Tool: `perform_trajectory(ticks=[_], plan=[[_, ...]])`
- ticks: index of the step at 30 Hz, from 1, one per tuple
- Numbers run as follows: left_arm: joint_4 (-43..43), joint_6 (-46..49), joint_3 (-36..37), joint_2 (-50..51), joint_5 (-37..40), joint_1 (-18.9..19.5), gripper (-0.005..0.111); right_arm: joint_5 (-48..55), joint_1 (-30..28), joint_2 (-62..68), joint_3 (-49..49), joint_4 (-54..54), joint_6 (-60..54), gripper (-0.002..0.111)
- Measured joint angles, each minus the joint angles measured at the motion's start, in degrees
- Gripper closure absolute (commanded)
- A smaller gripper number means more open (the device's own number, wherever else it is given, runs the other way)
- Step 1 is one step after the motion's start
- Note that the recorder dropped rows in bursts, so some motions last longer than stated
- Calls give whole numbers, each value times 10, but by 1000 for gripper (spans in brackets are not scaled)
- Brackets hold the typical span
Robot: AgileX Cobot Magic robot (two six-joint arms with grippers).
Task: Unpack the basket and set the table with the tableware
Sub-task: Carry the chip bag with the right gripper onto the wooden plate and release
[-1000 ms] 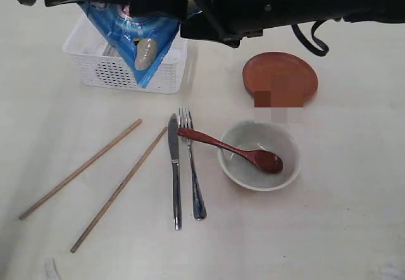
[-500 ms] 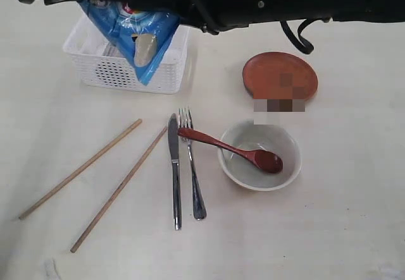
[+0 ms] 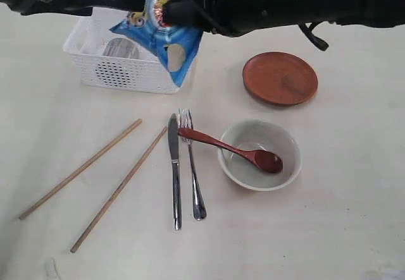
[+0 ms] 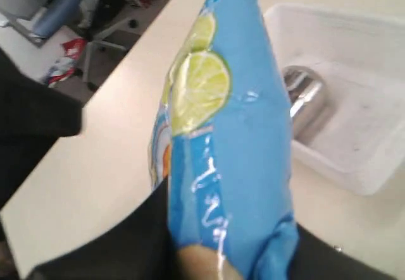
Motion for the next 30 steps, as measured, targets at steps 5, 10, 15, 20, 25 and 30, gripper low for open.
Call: perform_trajectory(ticks=[5, 10, 15, 20, 25, 30], plan=[[100, -61, 0, -35, -55, 0, 3, -114, 0, -1, 0, -116, 75, 109], [141, -85, 0, -65, -88, 0, 3, -194, -41, 0, 0, -155, 126, 109], [145, -89, 0, -69, -104, 0, 3, -167, -144, 38, 0, -156, 168, 109], [148, -91, 0, -69, -123, 0, 3, -77, -236, 100, 0, -172, 178, 109], [147, -91, 0, -69, -144, 0, 3, -34, -266, 156, 0, -194, 178, 109], [147, -91, 0, -69, -154, 0, 3, -23, -266, 200, 0, -204, 178, 108]])
